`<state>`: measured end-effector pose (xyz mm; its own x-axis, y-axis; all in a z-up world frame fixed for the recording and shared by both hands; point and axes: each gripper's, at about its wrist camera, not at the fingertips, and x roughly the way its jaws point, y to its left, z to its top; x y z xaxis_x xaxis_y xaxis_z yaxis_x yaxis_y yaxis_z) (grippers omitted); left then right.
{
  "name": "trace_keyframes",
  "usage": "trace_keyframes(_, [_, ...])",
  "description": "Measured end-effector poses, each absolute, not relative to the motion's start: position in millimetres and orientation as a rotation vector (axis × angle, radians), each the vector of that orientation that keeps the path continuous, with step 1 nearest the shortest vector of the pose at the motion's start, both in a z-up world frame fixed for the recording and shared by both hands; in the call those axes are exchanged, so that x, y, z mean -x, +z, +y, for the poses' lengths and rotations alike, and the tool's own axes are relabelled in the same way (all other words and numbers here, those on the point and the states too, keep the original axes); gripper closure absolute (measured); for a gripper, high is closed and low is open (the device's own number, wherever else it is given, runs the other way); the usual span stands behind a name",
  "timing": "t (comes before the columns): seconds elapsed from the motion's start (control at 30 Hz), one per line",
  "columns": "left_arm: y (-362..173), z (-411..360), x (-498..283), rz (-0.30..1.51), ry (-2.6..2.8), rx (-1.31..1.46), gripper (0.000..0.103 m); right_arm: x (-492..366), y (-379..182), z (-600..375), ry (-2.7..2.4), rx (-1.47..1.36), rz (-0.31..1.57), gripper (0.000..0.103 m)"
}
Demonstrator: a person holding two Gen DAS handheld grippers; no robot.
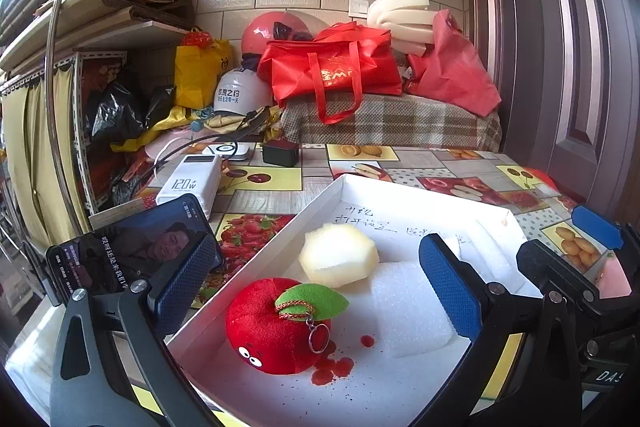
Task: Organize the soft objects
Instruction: 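Move both tools from the box back to the pile of hair ties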
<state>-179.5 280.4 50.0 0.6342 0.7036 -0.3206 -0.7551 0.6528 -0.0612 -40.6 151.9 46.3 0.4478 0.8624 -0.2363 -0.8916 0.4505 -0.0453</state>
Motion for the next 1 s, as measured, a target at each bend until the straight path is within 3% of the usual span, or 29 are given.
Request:
trace_keyframes(0.5, [56, 236, 208, 0.173, 0.912, 0.189, 0.000, 54, 45, 101, 1.096, 0.133, 0.200, 0.000])
trace_keyframes(0.8, [62, 205, 221, 0.093, 0.676, 0.262, 0.000, 32, 66, -30, 0.877, -0.068, 0.038, 0.000])
trace_keyframes(1.0, [62, 178, 196, 0.181, 0.451, 0.249, 0.001, -43, 51, -89, 0.856, -0.083, 0.333, 0.000])
